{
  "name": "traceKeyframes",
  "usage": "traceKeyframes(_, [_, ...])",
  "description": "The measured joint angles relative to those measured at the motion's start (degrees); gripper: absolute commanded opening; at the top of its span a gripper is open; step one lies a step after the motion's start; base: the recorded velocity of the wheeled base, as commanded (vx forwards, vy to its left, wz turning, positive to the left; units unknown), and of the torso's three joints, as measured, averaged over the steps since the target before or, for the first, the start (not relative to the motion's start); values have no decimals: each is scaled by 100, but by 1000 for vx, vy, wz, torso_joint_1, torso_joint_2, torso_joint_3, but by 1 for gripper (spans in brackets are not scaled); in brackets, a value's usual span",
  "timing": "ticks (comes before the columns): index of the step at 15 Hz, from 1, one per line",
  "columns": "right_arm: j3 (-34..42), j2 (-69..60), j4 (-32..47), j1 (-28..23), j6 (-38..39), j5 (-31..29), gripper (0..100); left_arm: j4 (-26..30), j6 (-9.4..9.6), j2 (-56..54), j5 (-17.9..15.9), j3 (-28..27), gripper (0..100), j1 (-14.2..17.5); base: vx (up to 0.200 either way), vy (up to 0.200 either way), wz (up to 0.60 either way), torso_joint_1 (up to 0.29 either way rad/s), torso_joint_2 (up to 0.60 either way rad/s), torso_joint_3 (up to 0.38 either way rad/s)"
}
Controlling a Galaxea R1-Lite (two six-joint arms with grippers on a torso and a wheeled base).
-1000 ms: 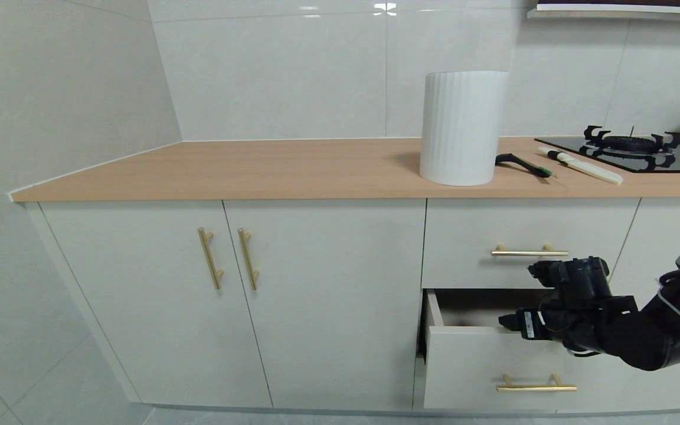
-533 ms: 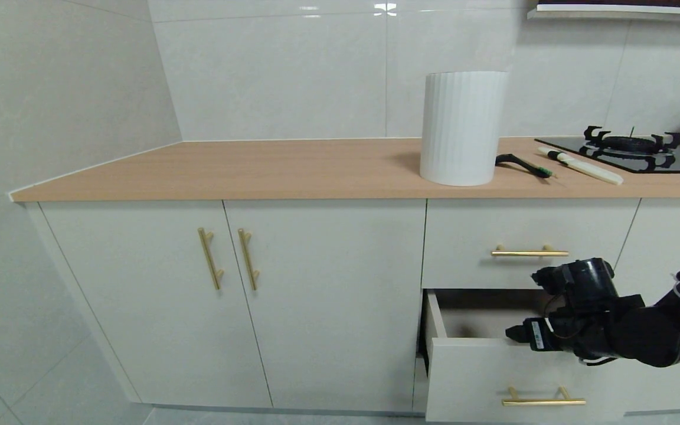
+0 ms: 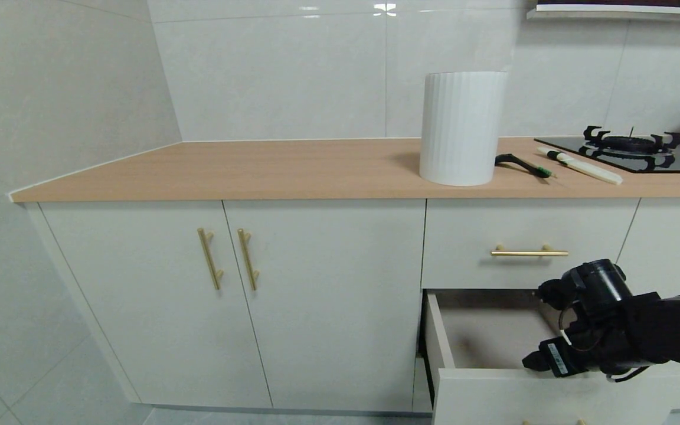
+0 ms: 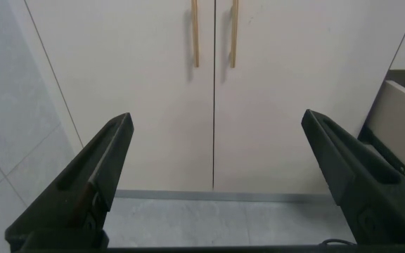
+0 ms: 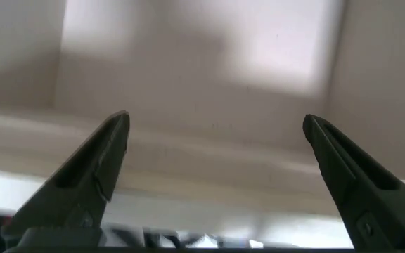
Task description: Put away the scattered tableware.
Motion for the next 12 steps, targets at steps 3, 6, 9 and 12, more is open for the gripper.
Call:
traceKeyframes(3, [11, -419, 1187, 286, -371, -11, 100, 0, -2, 0, 0, 0, 100, 0, 0, 0, 0, 0, 0, 0])
traceKeyframes(6, [-22, -847, 2473, 763, -595, -52, 100, 0, -2, 0, 0, 0, 100, 0, 0, 0, 0, 0, 0, 0])
traceKeyframes(9, [-66, -1081, 2734, 1013, -677, -72, 100, 0, 0, 0, 0, 0, 100, -2, 0, 0, 0, 0, 0, 0])
traceKeyframes(12, [-385, -1182, 2698, 1019, -66, -57, 100, 0, -2, 0, 0, 0, 100, 0, 0, 0, 0, 0, 0, 0])
